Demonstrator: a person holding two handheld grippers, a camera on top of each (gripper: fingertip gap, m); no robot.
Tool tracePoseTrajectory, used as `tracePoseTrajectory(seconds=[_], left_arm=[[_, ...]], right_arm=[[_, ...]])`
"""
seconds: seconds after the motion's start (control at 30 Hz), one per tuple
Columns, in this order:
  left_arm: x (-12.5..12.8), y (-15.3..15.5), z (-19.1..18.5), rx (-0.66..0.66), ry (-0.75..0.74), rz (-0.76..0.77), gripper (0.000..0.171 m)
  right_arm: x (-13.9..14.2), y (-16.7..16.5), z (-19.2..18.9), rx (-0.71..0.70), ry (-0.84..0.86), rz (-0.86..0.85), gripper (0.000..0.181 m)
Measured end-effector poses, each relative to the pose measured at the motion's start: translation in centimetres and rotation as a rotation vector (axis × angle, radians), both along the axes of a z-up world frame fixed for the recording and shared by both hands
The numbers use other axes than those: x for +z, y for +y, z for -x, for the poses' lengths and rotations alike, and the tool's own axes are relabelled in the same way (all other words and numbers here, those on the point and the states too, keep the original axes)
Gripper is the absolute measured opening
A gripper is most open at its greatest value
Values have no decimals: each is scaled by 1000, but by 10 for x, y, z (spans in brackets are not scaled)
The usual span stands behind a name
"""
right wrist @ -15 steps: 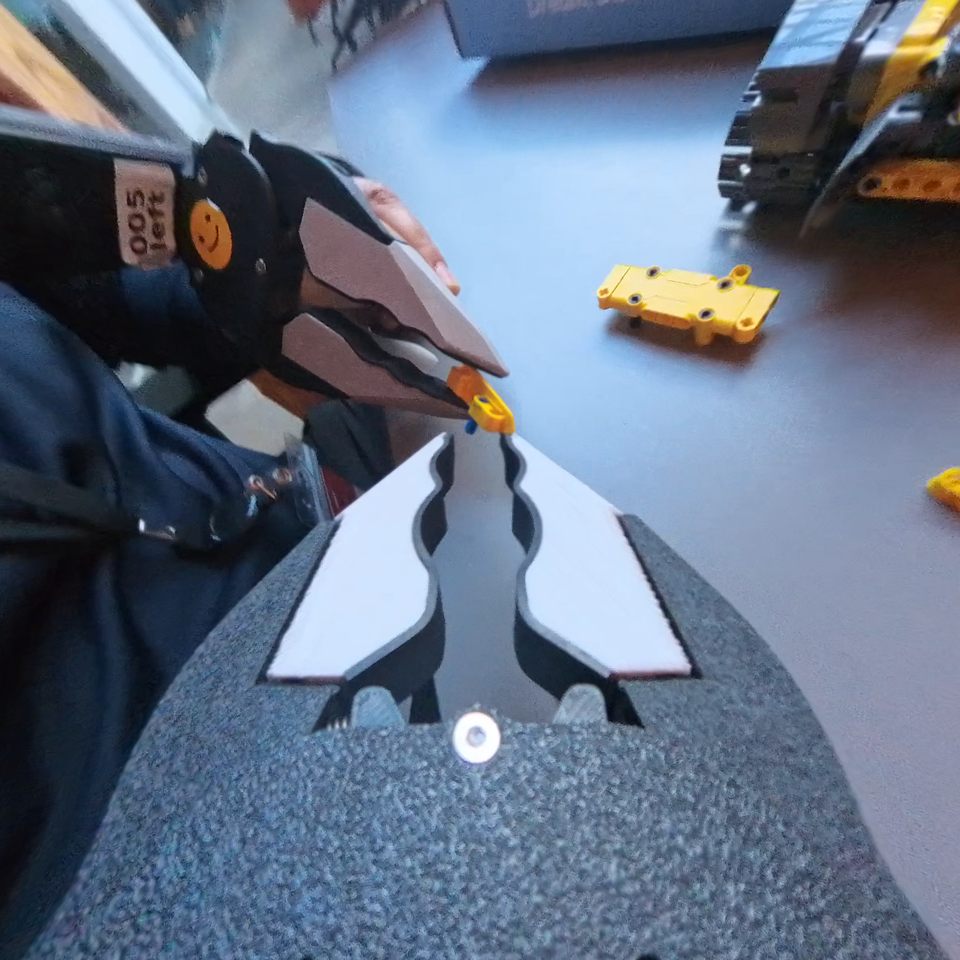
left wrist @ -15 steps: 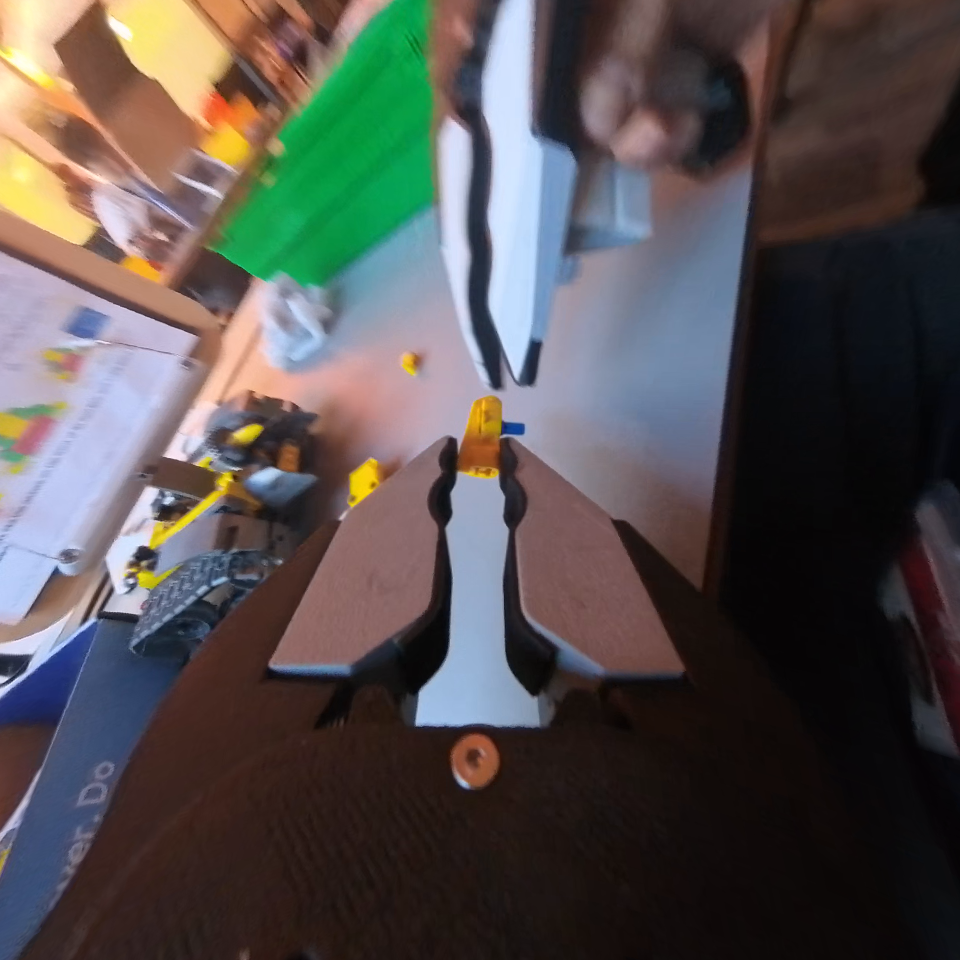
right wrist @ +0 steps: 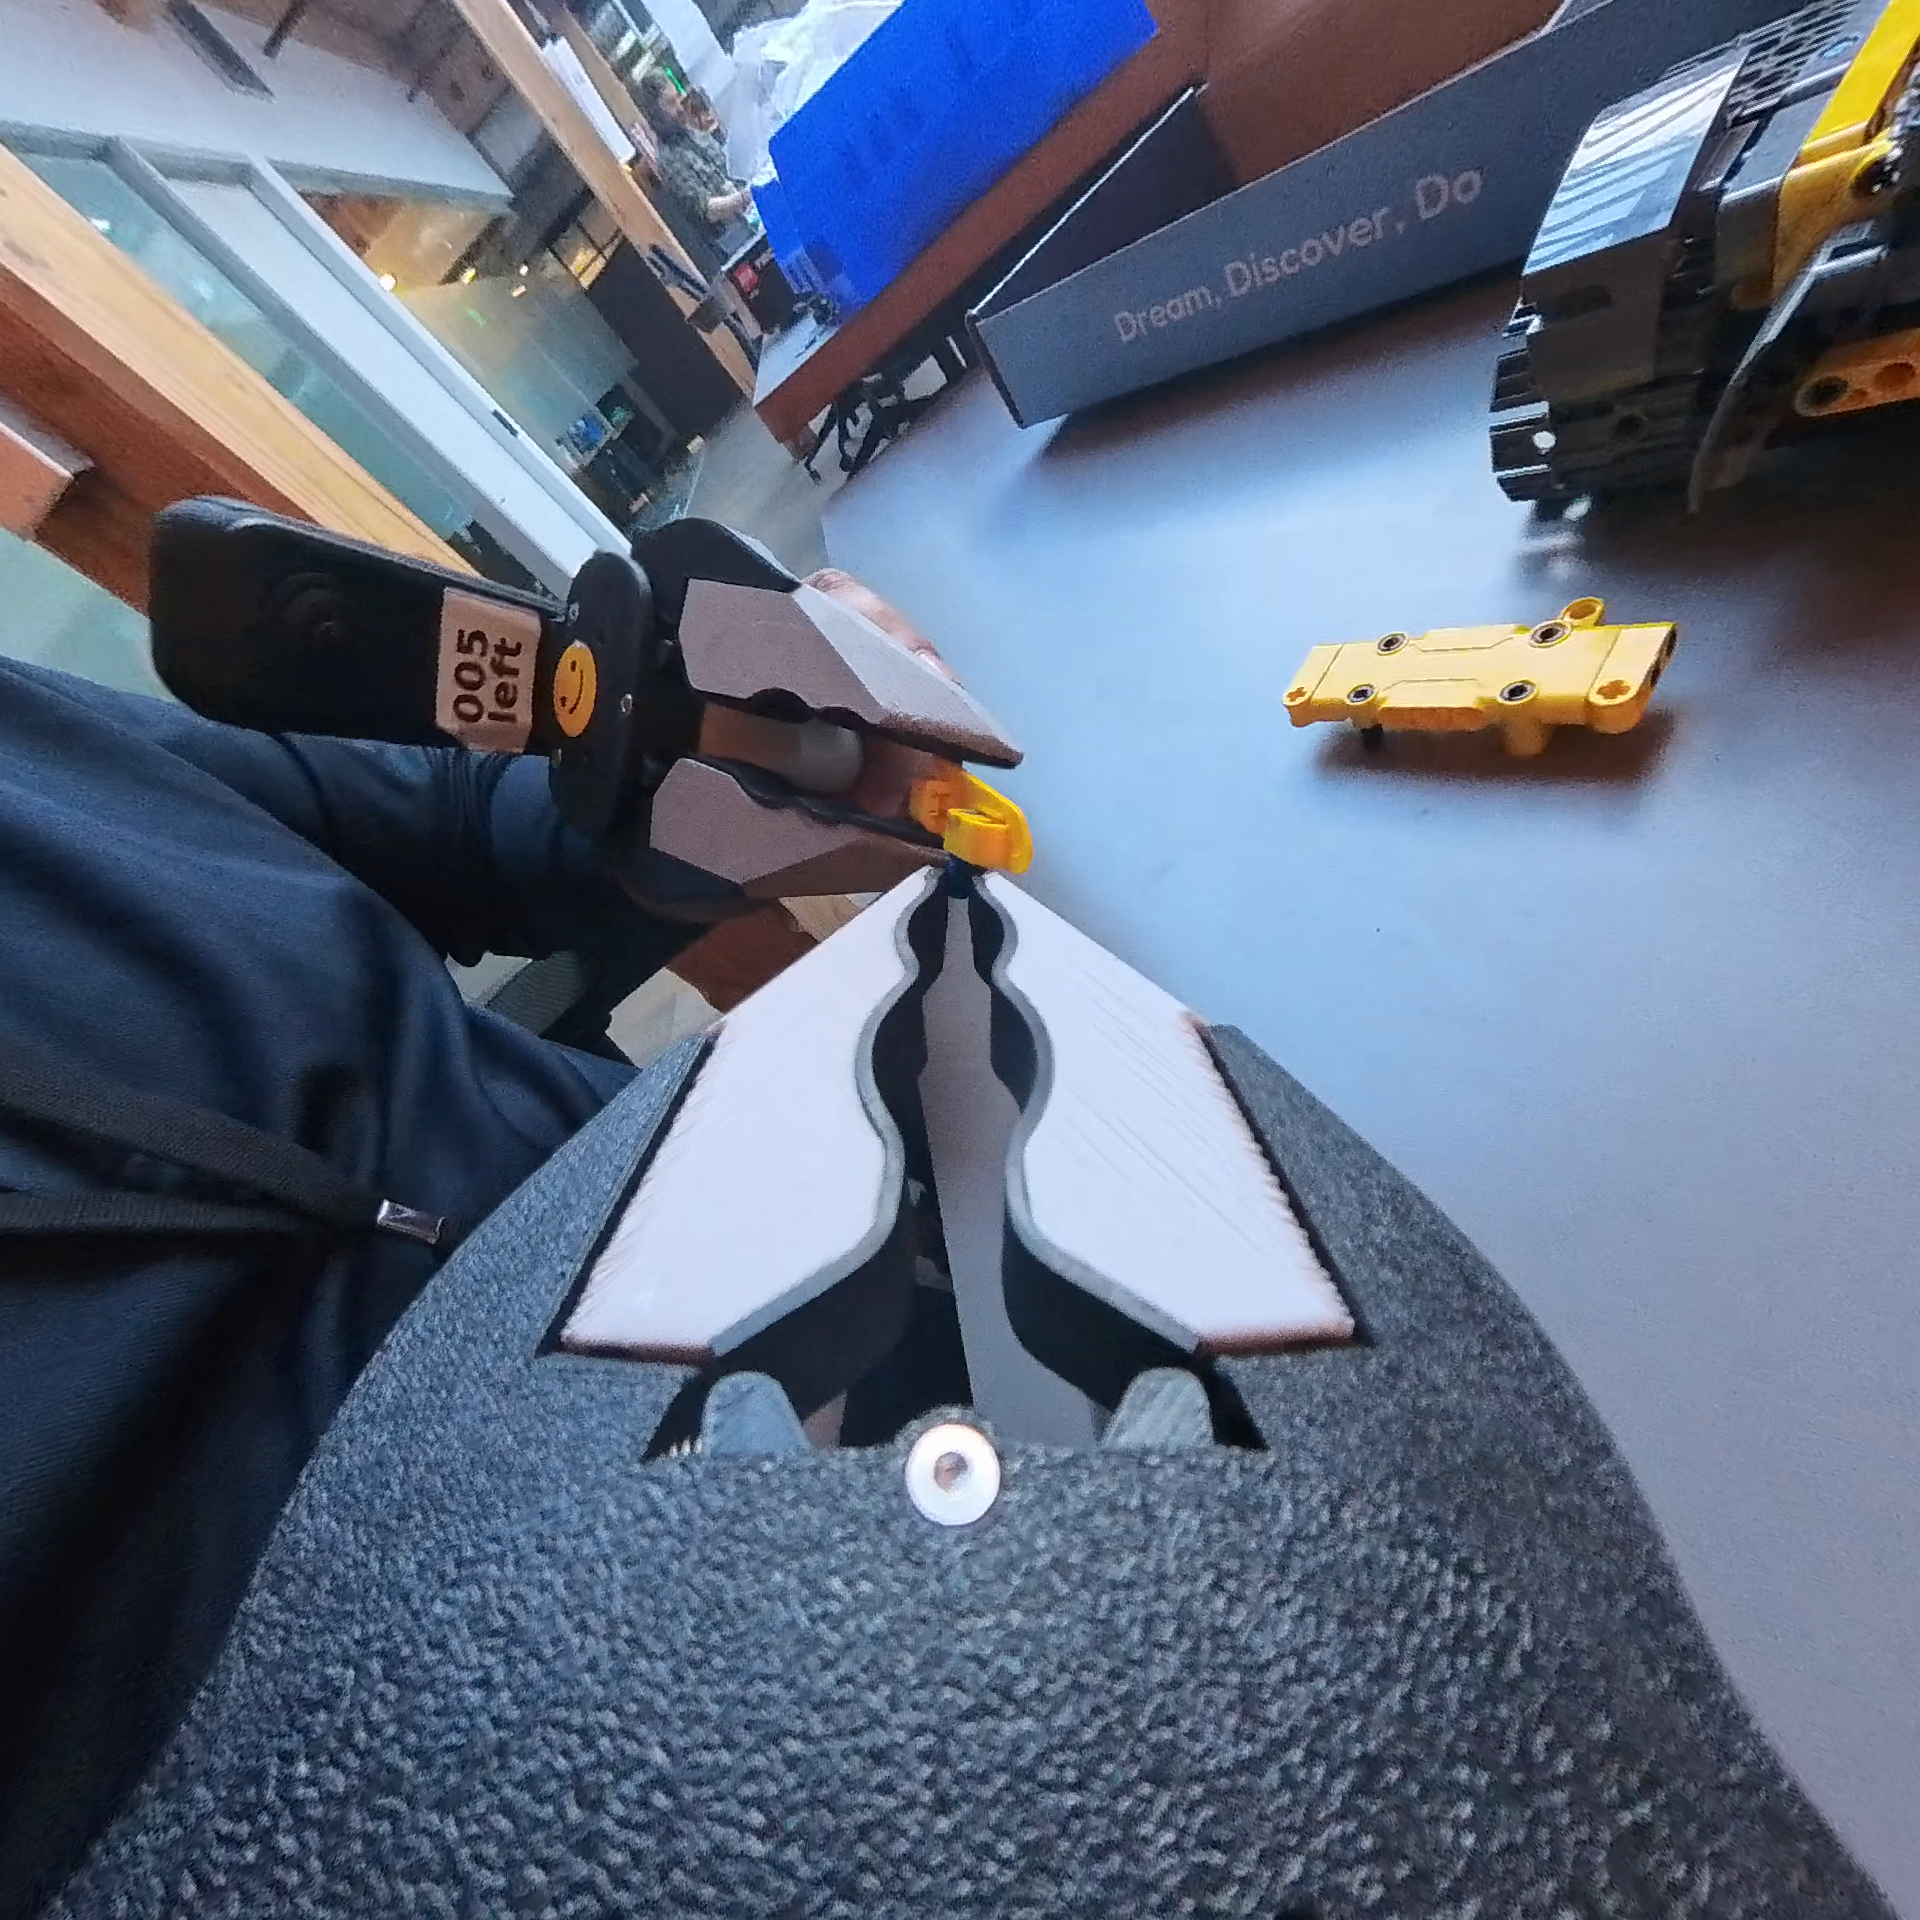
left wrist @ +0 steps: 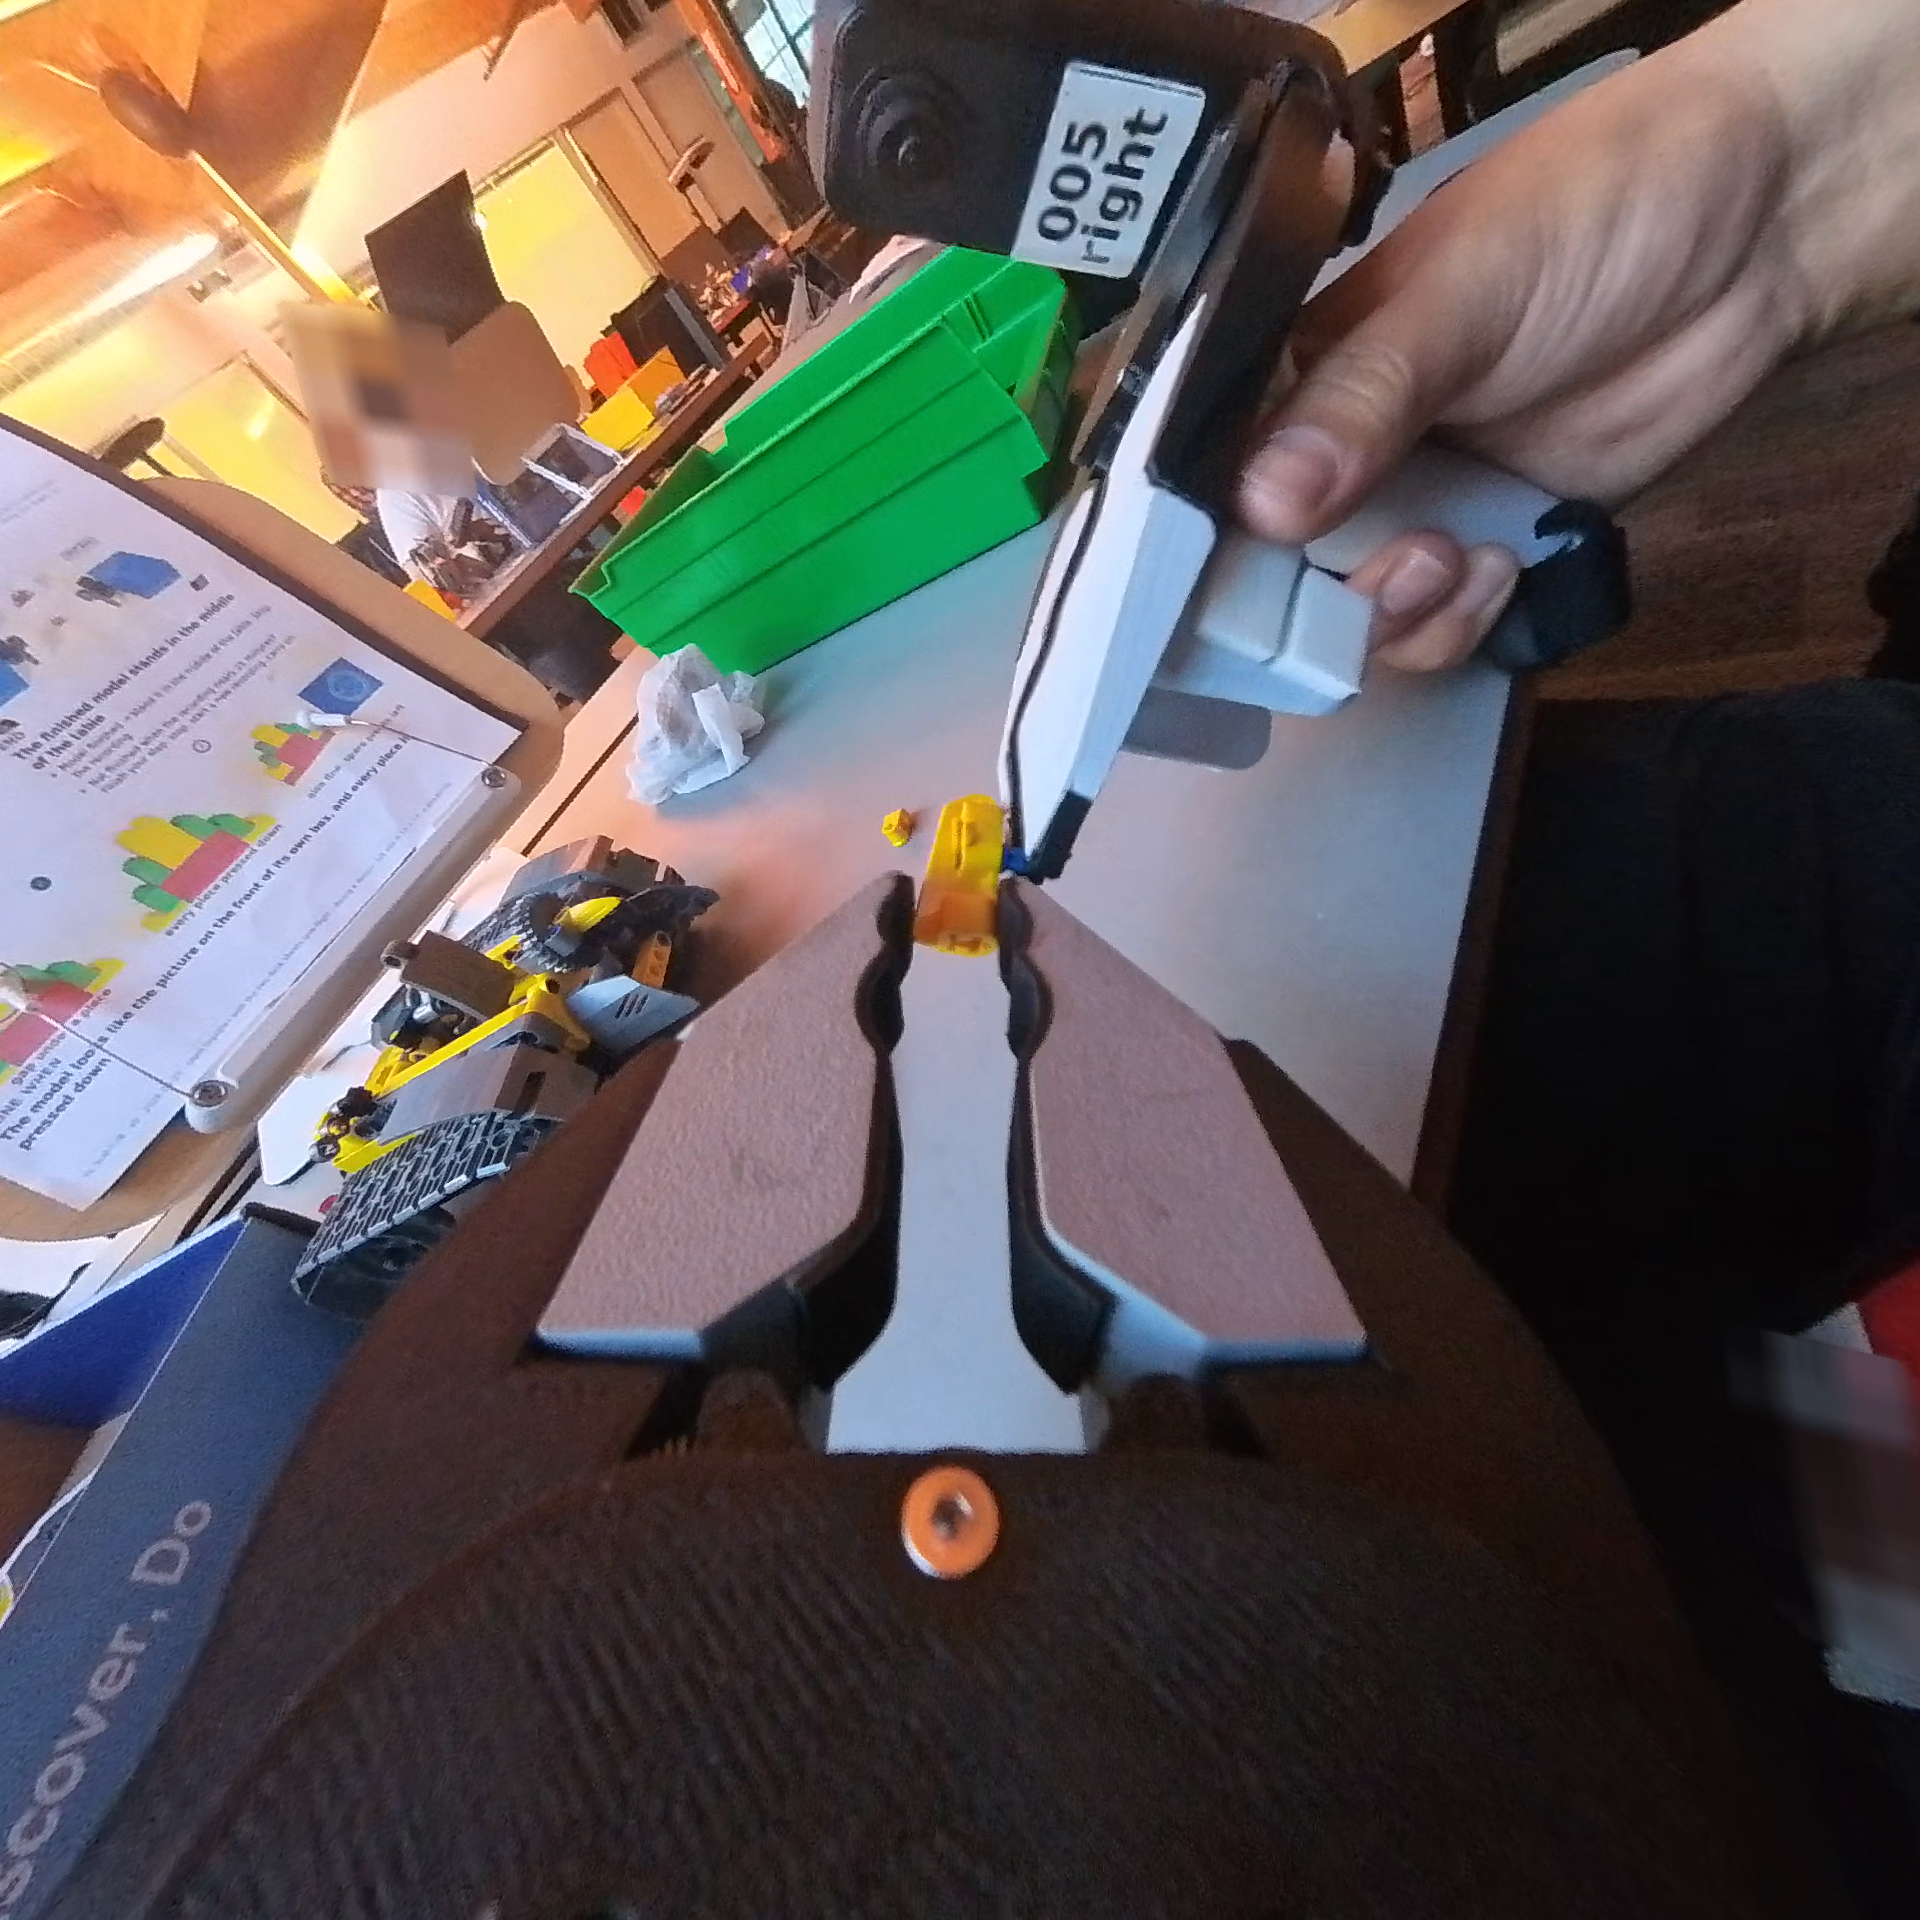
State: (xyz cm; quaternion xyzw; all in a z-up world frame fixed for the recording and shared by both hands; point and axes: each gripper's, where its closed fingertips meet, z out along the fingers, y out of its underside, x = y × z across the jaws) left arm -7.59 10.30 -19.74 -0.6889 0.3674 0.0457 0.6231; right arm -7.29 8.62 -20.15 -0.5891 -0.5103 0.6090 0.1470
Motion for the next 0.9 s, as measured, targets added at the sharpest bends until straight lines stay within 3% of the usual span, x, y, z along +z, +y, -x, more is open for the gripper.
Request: tracePoseTrajectory(seconds=[0.2,0.33,0.5,0.9], left_arm=[[-14,0,5,-15,74,73,18],[-11,1,4,-7,125,43,23],[-13,2,4,12,202,35,14],[-4,5,2,64,123,19,14]], right_arm=[[-4,6,-3,16,-50,-137,1],[-4,6,-1,23,-73,-149,1],[-7,3,1,30,-78,-146,1],[1,3,6,-12,-13,-130,2]])
